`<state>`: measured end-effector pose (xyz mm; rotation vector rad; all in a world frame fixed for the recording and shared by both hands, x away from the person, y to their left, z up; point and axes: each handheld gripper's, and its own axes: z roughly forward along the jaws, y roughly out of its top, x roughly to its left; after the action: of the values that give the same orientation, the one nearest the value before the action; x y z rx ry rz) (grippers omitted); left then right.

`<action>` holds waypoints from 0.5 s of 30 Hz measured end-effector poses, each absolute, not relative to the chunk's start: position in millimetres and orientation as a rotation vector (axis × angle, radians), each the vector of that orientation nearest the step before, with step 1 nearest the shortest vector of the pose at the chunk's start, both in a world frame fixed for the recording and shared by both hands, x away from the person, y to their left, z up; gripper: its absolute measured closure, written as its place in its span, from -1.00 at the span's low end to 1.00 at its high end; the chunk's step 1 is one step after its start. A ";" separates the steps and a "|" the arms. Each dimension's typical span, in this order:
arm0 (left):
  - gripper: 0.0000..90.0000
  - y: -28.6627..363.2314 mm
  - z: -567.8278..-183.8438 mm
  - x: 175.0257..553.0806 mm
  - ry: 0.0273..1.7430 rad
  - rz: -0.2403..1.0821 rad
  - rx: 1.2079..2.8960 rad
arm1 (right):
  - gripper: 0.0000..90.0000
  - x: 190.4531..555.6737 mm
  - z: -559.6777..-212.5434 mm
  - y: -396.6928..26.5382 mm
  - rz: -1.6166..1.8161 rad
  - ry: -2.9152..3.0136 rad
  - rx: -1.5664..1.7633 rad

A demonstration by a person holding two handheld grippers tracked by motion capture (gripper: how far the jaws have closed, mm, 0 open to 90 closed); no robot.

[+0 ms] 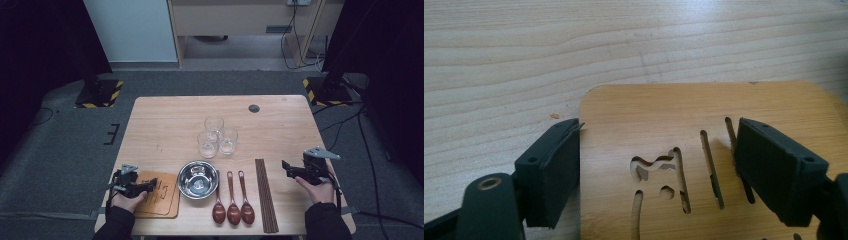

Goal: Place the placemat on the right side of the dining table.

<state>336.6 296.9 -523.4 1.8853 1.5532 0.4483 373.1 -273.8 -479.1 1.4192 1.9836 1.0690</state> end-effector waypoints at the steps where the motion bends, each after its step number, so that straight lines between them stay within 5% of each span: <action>1: -0.58 297.1 -523.4 336.6 1.552 0.447 1.887 | -0.75 373.1 -479.1 -273.8 1.069 1.984 1.419; 15: -0.57 299.1 -524.1 336.8 1.531 0.443 1.887 | -0.72 371.7 -456.2 -256.7 1.193 1.955 1.380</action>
<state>336.8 299.1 -524.1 1.8872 1.5313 0.4431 371.7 -256.7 -456.2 1.3800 1.9545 1.1926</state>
